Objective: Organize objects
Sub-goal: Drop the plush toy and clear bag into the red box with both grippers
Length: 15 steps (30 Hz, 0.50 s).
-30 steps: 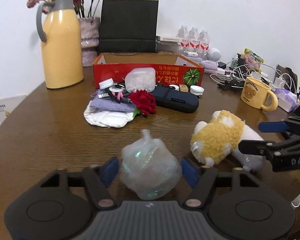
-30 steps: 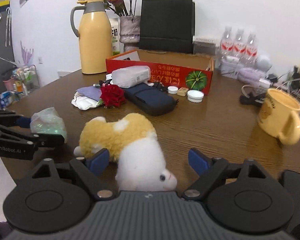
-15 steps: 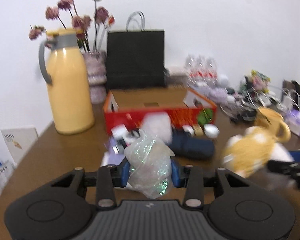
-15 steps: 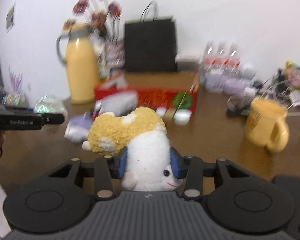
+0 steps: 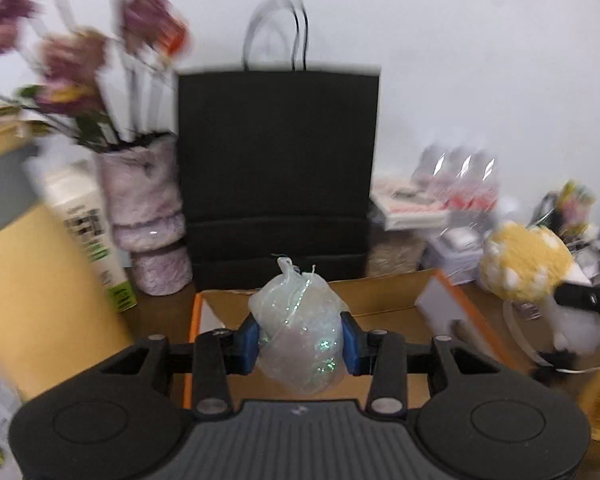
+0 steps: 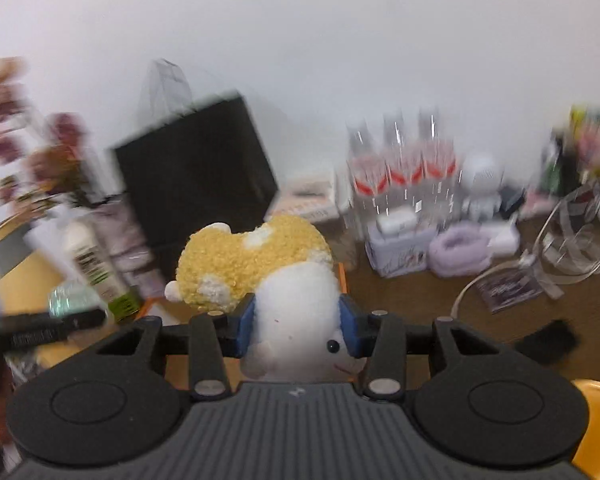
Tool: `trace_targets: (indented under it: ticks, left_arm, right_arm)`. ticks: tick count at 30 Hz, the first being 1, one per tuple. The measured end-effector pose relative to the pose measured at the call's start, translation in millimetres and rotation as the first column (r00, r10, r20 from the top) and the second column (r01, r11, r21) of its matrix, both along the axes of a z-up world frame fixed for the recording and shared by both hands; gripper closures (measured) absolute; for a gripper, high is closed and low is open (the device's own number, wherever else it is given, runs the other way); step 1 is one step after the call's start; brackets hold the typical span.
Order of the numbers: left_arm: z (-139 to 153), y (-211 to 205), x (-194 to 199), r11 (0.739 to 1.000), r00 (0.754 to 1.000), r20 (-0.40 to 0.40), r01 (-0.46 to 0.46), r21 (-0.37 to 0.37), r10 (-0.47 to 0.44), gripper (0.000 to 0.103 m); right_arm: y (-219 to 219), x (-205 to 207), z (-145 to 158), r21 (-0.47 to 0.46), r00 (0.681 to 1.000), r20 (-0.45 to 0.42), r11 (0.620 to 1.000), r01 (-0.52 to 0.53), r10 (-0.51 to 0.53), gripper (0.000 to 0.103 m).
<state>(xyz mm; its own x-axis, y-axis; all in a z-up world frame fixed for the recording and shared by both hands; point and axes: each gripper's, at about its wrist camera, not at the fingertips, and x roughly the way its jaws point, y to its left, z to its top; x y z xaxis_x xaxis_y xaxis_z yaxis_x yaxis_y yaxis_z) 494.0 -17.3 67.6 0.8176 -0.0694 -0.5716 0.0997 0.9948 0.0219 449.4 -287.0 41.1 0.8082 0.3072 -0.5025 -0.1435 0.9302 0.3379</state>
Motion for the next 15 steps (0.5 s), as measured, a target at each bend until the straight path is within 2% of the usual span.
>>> trace_targets:
  ticks: [2, 5, 8, 10, 11, 12, 15]
  left_arm:
    - [-23, -6, 39, 0.998, 0.998, -0.043, -0.044, 0.051, 0.046, 0.063]
    - [-58, -2, 81, 0.990, 0.986, -0.123, -0.098, 0.106, 0.111, 0.060]
    - [-80, 9, 95, 0.981, 0.980, -0.122, -0.142, 0.131, 0.158, 0.044]
    - [-87, 15, 96, 0.980, 0.982, -0.100, -0.148, 0.134, 0.162, 0.040]
    - [-88, 17, 96, 0.980, 0.983, -0.099, -0.141, 0.137, 0.155, 0.039]
    - [-87, 18, 94, 0.982, 0.985, -0.096, -0.131, 0.134, 0.145, 0.034]
    - [-72, 20, 84, 0.987, 0.991, -0.070, -0.107, 0.116, 0.116, 0.030]
  right_arm:
    - [18, 44, -20, -0.016, 0.996, -0.079, 0.999, 0.029, -0.030, 0.059]
    - [57, 83, -52, -0.151, 0.990, -0.138, 0.988, -0.014, -0.007, 0.058]
    - [82, 112, -83, -0.242, 0.984, -0.174, 0.970, -0.009, -0.035, 0.055]
    - [89, 121, -97, -0.260, 0.981, -0.194, 0.965, -0.029, -0.023, 0.048]
    - [92, 124, -102, -0.269, 0.982, -0.186, 0.963, -0.032, -0.019, 0.035]
    - [91, 123, -101, -0.275, 0.985, -0.171, 0.961, -0.024, -0.024, 0.026]
    - [86, 114, -86, -0.277, 0.994, -0.104, 0.961, -0.006, -0.024, 0.021]
